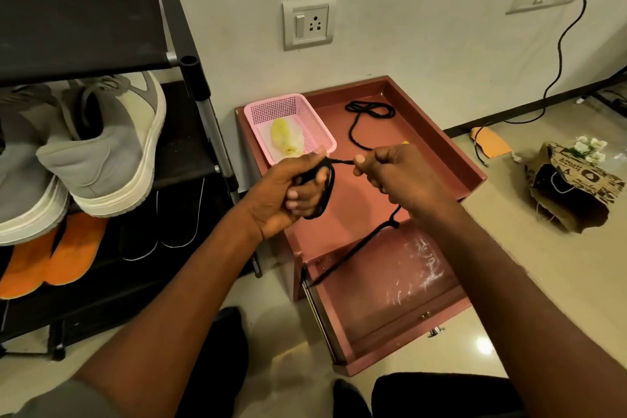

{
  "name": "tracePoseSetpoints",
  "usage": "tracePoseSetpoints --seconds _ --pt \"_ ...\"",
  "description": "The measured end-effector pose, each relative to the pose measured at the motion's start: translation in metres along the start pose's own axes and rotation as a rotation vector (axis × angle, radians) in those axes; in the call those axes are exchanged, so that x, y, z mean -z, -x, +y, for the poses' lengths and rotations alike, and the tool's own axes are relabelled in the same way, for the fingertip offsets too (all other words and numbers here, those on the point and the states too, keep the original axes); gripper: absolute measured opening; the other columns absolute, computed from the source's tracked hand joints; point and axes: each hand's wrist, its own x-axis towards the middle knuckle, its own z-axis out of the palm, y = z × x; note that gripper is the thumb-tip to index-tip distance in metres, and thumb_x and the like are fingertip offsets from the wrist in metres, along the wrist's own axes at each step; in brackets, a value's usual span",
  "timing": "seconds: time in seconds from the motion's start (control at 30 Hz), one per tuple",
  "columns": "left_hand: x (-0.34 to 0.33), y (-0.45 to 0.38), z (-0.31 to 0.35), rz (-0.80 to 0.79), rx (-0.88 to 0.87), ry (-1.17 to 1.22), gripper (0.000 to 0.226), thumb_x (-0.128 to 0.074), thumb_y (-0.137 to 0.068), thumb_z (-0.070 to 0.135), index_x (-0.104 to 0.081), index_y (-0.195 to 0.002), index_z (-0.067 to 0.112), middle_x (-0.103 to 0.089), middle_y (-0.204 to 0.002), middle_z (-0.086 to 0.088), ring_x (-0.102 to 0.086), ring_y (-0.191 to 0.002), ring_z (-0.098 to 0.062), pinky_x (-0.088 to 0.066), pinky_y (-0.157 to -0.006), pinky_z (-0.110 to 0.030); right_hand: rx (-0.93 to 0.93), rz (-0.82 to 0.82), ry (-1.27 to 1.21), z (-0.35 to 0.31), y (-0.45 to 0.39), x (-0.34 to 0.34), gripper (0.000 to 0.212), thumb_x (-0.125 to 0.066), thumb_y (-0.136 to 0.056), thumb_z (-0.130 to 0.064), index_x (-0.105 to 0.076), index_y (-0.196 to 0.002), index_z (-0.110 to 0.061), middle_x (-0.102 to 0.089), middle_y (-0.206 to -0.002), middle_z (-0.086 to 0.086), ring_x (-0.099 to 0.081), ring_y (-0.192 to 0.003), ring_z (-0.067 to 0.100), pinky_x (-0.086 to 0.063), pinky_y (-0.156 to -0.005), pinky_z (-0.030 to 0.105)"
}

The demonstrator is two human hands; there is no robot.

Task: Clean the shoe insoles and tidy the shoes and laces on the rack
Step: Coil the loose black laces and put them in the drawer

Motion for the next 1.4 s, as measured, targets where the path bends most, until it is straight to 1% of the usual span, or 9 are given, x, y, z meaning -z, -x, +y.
tracePoseSetpoints --seconds 0.1,0.2,0.33,0.53,0.73,0.93,1.07,1.17,1.4 --pt "-0.008 -0.003 -0.005 0.019 -0.137 0.401 0.04 -0.037 -0.111 0.033 -0.067 -0.098 0.009 -0.052 -0.055 0.005 -0.046 -0.043 -0.004 -0.038 -0.042 -0.017 0.073 -0.185 0.269 -0.001 0.001 -0.012 0.026 -0.059 -0.103 -0.015 -0.08 -0.088 -0.015 -0.063 -0.059 -0.004 -0.049 -0.048 -0.001 -0.042 -0.059 0.023" --pt "-0.013 -0.011 -0.013 0.085 -0.276 0.615 0.039 -0.035 -0.112 0.027 -0.063 -0.127 0.004 -0.075 -0.101 -0.007 -0.073 -0.088 -0.017 -0.059 -0.074 -0.024 0.029 -0.532 0.361 -0.011 0.012 -0.033 0.029 -0.054 -0.106 -0.017 -0.077 -0.092 -0.008 -0.063 -0.062 0.002 -0.049 -0.045 0.005 -0.042 -0.05 0.02" --pt "-0.004 -0.016 -0.014 0.251 -0.298 0.267 0.044 -0.035 -0.113 0.029 -0.05 -0.146 0.003 -0.064 -0.137 -0.021 -0.068 -0.115 -0.035 -0.055 -0.099 -0.042 -0.018 -0.781 0.235 -0.019 0.024 -0.038 0.032 -0.053 -0.109 -0.025 -0.073 -0.092 -0.005 -0.053 -0.059 0.002 -0.039 -0.044 0.011 -0.034 -0.047 0.026" --pt "0.001 -0.003 -0.012 0.288 -0.121 -0.451 0.073 -0.027 -0.105 0.064 -0.078 -0.102 0.012 -0.07 -0.073 -0.02 -0.044 -0.048 -0.023 -0.034 -0.051 -0.027 0.054 -0.47 -0.533 -0.03 0.013 -0.004 0.029 -0.052 -0.108 -0.029 -0.067 -0.089 -0.014 -0.032 -0.056 -0.004 -0.019 -0.044 0.006 -0.015 -0.042 0.019" --pt "-0.011 -0.003 -0.007 0.038 -0.097 0.043 0.057 -0.037 -0.109 0.049 -0.071 -0.092 0.006 -0.032 -0.044 0.004 -0.017 -0.032 -0.006 -0.008 -0.037 -0.022 -0.102 -0.009 -0.24 -0.009 0.0 0.002 0.035 -0.055 -0.108 -0.033 -0.073 -0.086 -0.011 -0.045 -0.052 -0.004 -0.033 -0.038 0.006 -0.027 -0.037 0.018" --pt "-0.007 -0.012 -0.007 0.181 -0.232 0.417 0.045 -0.035 -0.112 0.038 -0.062 -0.129 0.007 -0.066 -0.074 0.001 -0.064 -0.06 -0.007 -0.049 -0.051 -0.016 0.031 -0.56 0.522 -0.01 0.013 -0.031 0.033 -0.052 -0.105 -0.016 -0.075 -0.082 -0.013 -0.057 -0.059 -0.005 -0.049 -0.055 0.01 -0.04 -0.058 0.025" --pt "-0.003 -0.009 -0.014 0.42 -0.209 -0.182 0.042 -0.042 -0.11 0.036 -0.07 -0.12 0.006 -0.074 -0.095 -0.021 -0.072 -0.081 -0.028 -0.058 -0.071 -0.033 0.051 -0.799 0.295 -0.026 0.027 -0.041 0.034 -0.049 -0.11 -0.022 -0.072 -0.094 -0.002 -0.05 -0.05 -0.008 -0.038 -0.042 0.006 -0.035 -0.046 0.021" --pt "-0.003 0.0 -0.015 0.387 -0.114 -0.446 0.051 -0.047 -0.107 0.046 -0.07 -0.076 0.012 -0.063 -0.066 -0.022 -0.051 -0.046 -0.022 -0.04 -0.047 -0.025 0.1 -0.535 0.013 -0.036 0.025 -0.029 0.039 -0.055 -0.107 -0.034 -0.071 -0.091 -0.002 -0.05 -0.055 -0.003 -0.035 -0.045 0.006 -0.03 -0.045 0.021" --pt "-0.018 -0.002 -0.008 0.117 0.104 -0.029 0.059 -0.041 -0.106 0.055 -0.048 -0.06 0.019 -0.026 -0.045 0.006 -0.006 -0.039 -0.011 -0.004 -0.042 -0.026 0.154 0.132 -0.08 -0.012 0.007 -0.023 0.02 -0.077 -0.093 -0.029 -0.077 -0.082 -0.013 -0.065 -0.058 0.0 -0.054 -0.049 0.009 -0.042 -0.05 0.022"
